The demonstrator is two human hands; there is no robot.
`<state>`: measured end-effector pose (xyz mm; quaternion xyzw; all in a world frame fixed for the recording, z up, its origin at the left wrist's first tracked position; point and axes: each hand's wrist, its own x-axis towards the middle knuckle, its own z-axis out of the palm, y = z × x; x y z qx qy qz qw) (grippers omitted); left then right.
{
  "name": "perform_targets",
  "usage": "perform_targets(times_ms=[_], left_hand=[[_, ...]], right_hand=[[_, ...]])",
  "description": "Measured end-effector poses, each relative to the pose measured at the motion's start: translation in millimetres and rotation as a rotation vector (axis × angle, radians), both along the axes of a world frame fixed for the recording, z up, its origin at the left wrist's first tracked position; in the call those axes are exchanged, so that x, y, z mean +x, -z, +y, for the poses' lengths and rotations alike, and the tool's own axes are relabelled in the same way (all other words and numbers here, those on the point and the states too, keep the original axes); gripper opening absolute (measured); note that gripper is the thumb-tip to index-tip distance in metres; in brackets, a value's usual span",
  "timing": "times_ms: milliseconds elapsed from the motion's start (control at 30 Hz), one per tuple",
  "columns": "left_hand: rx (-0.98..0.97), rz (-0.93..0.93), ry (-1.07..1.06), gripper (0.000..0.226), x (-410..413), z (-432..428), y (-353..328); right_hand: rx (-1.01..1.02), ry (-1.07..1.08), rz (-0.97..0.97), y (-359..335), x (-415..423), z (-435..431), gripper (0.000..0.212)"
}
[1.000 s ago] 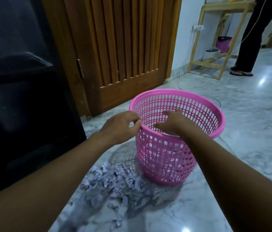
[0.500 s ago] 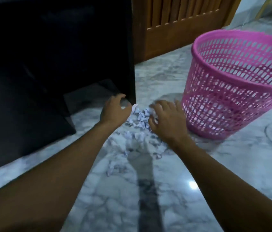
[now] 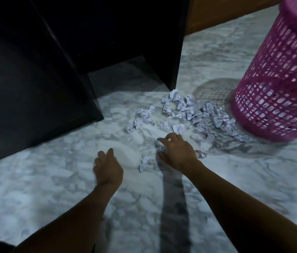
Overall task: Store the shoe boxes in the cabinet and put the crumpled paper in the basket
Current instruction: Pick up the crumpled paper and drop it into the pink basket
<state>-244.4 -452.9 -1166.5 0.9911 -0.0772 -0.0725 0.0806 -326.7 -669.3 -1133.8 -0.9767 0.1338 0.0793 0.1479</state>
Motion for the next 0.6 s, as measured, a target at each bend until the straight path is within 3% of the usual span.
perform_targets(times_ms=[133, 233, 300, 367, 467, 600], left_hand=[[-0.096, -0.061, 0.143, 0.035, 3, 1, 1], [-0.151, -0.152, 0.436, 0.037, -11, -13, -5], [-0.189, -0.128, 0.513, 0.044, -25, -25, -7], [-0.147, -0.147, 0.592, 0.052, -36, -36, -3], [-0.085, -0.245, 0.667, 0.037, -37, -44, 7], [-0.145, -0.276, 0.717, 0.016, -29, -44, 8]], right_hand=[[0.056, 0.019, -0.002, 16, 14, 4, 0.028], [0.124, 0.035, 0.074, 22, 22, -4, 0.041], [0.197, 0.107, 0.009, 19, 26, -13, 0.052], [0.245, 0.221, -0.135, 11, 27, -21, 0.043], [0.182, 0.299, -0.274, 0, 34, -31, 0.033], [-0.050, 0.239, -0.177, -10, 54, -35, 0.047]])
